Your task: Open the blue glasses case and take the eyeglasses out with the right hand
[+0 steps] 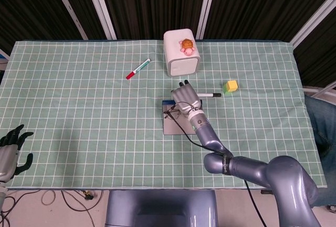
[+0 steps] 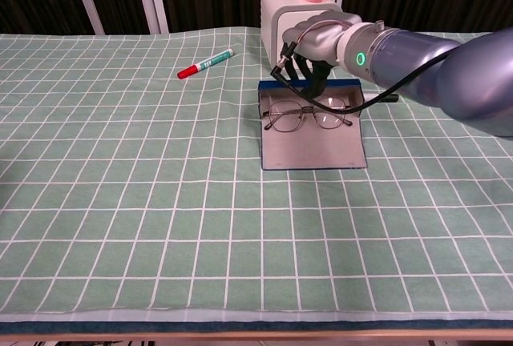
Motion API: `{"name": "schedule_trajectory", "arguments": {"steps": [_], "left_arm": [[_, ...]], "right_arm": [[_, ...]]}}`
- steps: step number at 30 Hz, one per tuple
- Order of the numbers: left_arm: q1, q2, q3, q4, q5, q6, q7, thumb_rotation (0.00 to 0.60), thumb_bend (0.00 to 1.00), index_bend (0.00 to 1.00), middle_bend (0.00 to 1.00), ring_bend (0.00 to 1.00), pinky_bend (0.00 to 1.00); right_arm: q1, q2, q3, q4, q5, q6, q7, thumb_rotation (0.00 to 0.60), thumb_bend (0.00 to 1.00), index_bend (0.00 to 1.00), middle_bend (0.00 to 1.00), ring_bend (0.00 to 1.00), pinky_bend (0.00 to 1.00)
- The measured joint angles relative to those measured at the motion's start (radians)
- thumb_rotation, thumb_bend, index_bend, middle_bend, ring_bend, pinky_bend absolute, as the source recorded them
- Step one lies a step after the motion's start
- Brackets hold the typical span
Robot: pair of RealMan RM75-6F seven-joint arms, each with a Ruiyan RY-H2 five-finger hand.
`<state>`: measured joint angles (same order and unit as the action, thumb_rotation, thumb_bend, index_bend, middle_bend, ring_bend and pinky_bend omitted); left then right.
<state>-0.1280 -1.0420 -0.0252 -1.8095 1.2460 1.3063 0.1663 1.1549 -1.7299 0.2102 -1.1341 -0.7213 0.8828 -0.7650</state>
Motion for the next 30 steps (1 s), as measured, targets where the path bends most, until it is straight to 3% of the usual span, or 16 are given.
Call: {"name": "schedule_trajectory", "arguments": {"steps": [15, 30], "left_arm": [[0.0, 0.001, 0.001, -0.001, 0.001, -0.002, -0.004, 0.6, 0.47, 0.19, 0.0, 0.0, 0.12], [-0.001, 0.003, -0.001, -0.004, -0.008, -0.005, -0.006, 0.6, 0.47, 0.19, 0.0, 0.0, 0.12]], "right_arm": [[0.033, -0.02, 0.032, -0.006, 0.088, -0.008, -0.088, 0.6, 0.43, 0.52, 0.55, 0.28, 0.24], [0.049, -0.005, 0.055, 0.022, 0.025, -0.024, -0.039, 0.6, 0.43, 0.52, 0.55, 0.28, 0.24]]}}
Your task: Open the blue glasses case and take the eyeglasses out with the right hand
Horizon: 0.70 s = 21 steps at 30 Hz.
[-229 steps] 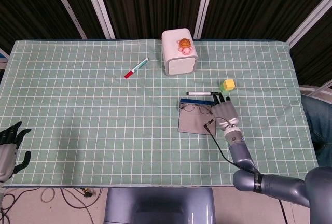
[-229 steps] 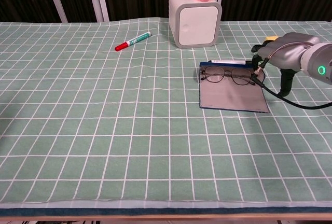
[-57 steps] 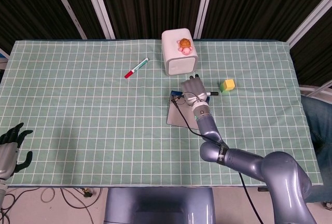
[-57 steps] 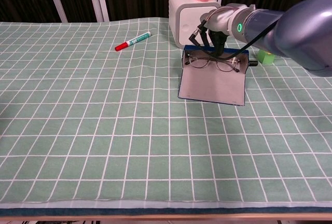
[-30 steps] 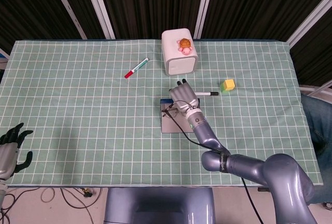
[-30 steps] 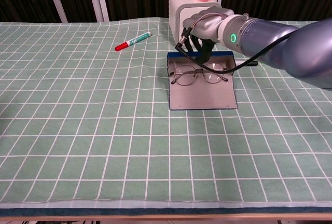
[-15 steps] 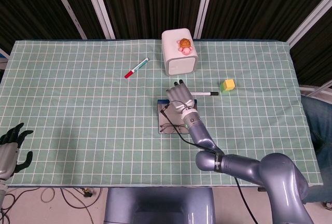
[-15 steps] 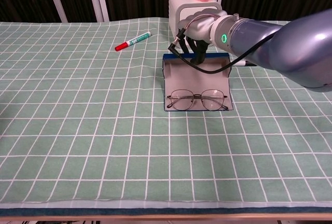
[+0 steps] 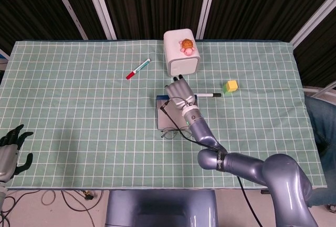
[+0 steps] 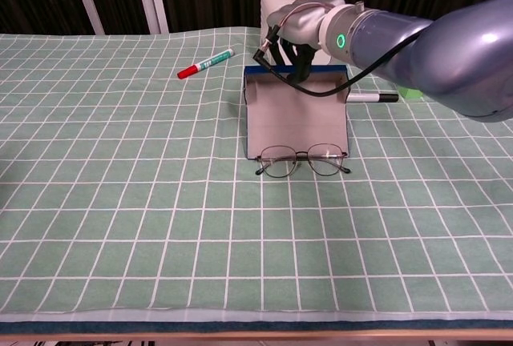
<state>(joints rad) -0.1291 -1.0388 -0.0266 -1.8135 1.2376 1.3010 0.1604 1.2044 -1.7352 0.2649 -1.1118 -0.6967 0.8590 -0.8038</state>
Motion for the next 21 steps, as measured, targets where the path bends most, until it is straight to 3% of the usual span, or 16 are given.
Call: {"name": "schedule_trajectory", "arguments": {"steps": [11, 21], "left_arm": [[0.001, 0.002, -0.003, -0.001, -0.004, 0.004, -0.001, 0.6, 0.47, 0.19, 0.0, 0.0, 0.12], [-0.001, 0.0, -0.003, 0.001, -0.009, 0.001, 0.008, 0.6, 0.47, 0.19, 0.0, 0.0, 0.12]], "right_arm": [[0.004, 0.015, 0.021, 0.026, -0.039, -0.014, 0.058, 0.6, 0.43, 0.52, 0.54, 0.27, 0.24], [-0.02, 0.112, 0.032, -0.026, -0.078, -0.004, 0.102, 0.6, 0.43, 0.52, 0.54, 0.27, 0.23]]}}
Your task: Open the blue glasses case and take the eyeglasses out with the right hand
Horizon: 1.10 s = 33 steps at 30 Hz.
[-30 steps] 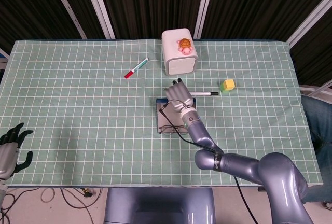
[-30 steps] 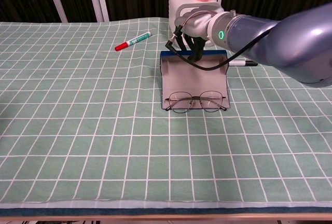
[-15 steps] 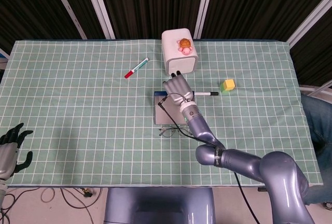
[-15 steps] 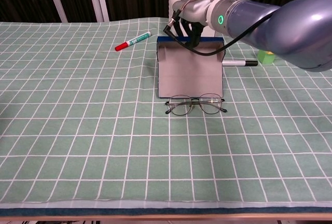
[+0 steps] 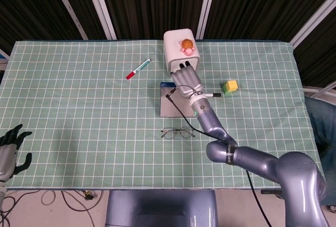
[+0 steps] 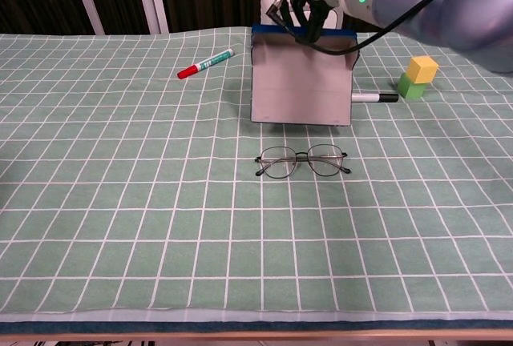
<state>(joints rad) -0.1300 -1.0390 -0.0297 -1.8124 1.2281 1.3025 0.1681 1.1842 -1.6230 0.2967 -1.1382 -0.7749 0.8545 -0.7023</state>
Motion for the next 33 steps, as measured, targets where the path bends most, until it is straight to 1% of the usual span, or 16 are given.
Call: {"name": "schedule_trajectory", "arguments": {"steps": [4, 7, 12, 17, 22, 33], "left_arm": [[0.001, -0.001, 0.001, -0.001, 0.0, 0.001, 0.001, 0.6, 0.47, 0.19, 0.0, 0.0, 0.12], [0.001, -0.001, 0.0, -0.001, 0.0, 0.003, 0.003, 0.6, 0.47, 0.19, 0.0, 0.0, 0.12], [0.002, -0.002, 0.001, -0.002, 0.003, 0.005, 0.004, 0.6, 0.47, 0.19, 0.0, 0.0, 0.12], [0.002, -0.004, 0.001, -0.001, 0.004, 0.007, 0.007, 0.6, 0.47, 0.19, 0.0, 0.0, 0.12], [0.003, -0.007, 0.003, 0.001, 0.006, 0.011, 0.016, 0.6, 0.47, 0.19, 0.0, 0.0, 0.12], [0.006, -0.012, 0.001, 0.002, -0.007, 0.017, 0.028, 0.6, 0.47, 0.19, 0.0, 0.0, 0.12]], "right_arm": [[-0.017, 0.051, 0.001, -0.037, -0.003, 0.019, 0.0, 0.6, 0.43, 0.52, 0.54, 0.27, 0.23], [-0.033, 0.093, -0.008, -0.067, -0.01, 0.031, -0.01, 0.6, 0.43, 0.52, 0.54, 0.28, 0.23], [-0.074, 0.174, -0.039, -0.123, -0.035, 0.04, -0.009, 0.6, 0.43, 0.52, 0.54, 0.27, 0.23], [-0.128, 0.244, -0.08, -0.15, -0.062, 0.039, 0.015, 0.6, 0.43, 0.52, 0.54, 0.27, 0.23], [-0.164, 0.265, -0.107, -0.133, -0.085, 0.032, 0.054, 0.6, 0.43, 0.52, 0.52, 0.27, 0.23], [-0.228, 0.251, -0.162, -0.022, -0.148, -0.01, 0.143, 0.6, 0.43, 0.52, 0.52, 0.27, 0.23]]}}
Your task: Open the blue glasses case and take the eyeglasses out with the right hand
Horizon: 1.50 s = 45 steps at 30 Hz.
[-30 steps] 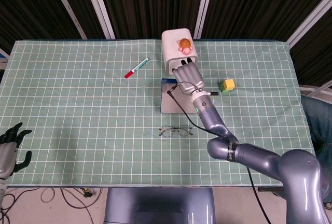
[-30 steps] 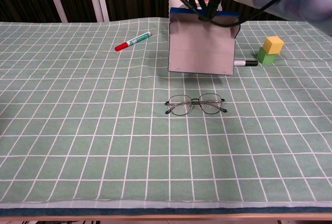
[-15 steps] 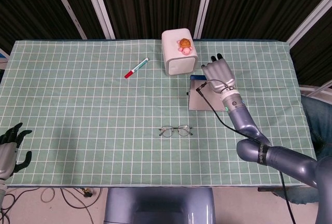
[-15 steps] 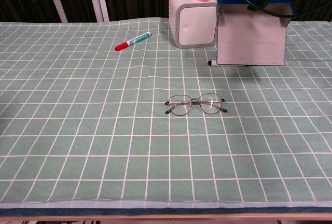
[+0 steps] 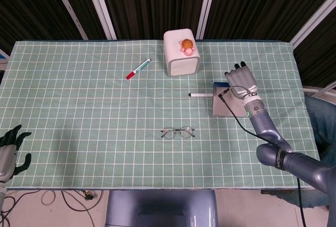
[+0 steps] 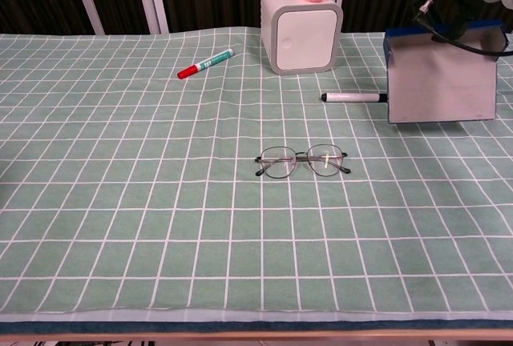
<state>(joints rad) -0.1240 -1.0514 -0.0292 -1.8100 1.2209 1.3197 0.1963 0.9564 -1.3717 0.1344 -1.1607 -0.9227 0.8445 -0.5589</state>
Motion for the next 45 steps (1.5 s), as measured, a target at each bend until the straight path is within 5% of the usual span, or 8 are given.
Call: {"name": "schedule_trajectory", "arguments": {"steps": [8, 13, 30, 45], "left_arm": [[0.0, -0.001, 0.0, -0.003, -0.007, -0.002, 0.007, 0.6, 0.47, 0.19, 0.0, 0.0, 0.12], [0.0, -0.002, 0.0, -0.002, -0.009, -0.002, 0.008, 0.6, 0.47, 0.19, 0.0, 0.0, 0.12], [0.001, 0.001, -0.001, -0.004, -0.009, -0.003, 0.002, 0.6, 0.47, 0.19, 0.0, 0.0, 0.12], [0.002, -0.008, -0.001, 0.012, 0.014, 0.014, 0.009, 0.6, 0.47, 0.19, 0.0, 0.0, 0.12]], "right_arm": [[-0.036, -0.008, -0.025, 0.048, -0.008, -0.056, 0.038, 0.6, 0.43, 0.51, 0.51, 0.27, 0.23], [-0.048, -0.015, -0.03, 0.061, 0.001, -0.073, 0.04, 0.6, 0.39, 0.44, 0.41, 0.24, 0.23], [-0.034, 0.028, -0.02, -0.024, 0.182, -0.128, -0.056, 0.6, 0.3, 0.31, 0.23, 0.16, 0.22], [-0.091, 0.183, 0.027, -0.258, 0.14, 0.117, -0.028, 0.6, 0.27, 0.28, 0.17, 0.13, 0.22]]}}
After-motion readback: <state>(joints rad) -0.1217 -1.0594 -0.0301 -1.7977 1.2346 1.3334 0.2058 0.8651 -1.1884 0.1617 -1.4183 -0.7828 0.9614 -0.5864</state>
